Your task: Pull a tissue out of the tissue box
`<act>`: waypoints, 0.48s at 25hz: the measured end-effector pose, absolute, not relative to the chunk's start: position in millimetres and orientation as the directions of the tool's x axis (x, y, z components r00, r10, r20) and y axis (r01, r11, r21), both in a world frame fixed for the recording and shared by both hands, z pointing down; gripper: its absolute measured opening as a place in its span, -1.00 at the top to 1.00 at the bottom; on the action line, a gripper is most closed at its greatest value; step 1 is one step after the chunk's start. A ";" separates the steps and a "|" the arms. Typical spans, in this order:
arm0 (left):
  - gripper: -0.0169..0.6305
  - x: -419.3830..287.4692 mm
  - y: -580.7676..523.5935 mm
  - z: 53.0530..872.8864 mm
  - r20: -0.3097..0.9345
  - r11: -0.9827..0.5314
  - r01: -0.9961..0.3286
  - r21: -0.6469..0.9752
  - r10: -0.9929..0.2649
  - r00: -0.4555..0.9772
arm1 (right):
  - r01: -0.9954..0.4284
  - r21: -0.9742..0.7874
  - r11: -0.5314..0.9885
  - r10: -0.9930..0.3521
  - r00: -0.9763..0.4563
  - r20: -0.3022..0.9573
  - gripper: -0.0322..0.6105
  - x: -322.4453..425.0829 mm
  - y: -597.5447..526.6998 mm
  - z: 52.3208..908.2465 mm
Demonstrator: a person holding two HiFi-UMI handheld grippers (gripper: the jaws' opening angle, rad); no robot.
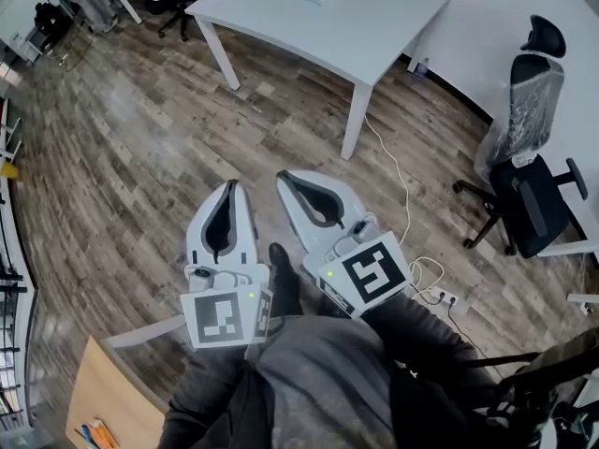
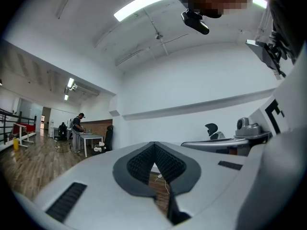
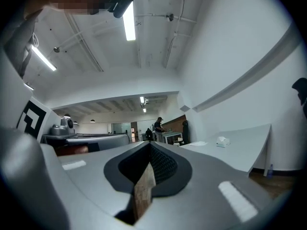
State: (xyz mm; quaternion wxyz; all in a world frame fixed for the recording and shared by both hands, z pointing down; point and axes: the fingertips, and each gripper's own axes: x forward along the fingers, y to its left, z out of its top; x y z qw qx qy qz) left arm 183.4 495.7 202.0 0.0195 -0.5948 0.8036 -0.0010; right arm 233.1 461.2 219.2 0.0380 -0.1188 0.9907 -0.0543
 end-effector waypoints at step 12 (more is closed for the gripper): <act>0.96 35.1 394.3 217.7 -0.031 0.215 -0.976 0.025 -0.976 -0.216 | -0.313 -0.090 0.945 -0.316 -0.949 -0.019 0.89 93.6 357.1 227.5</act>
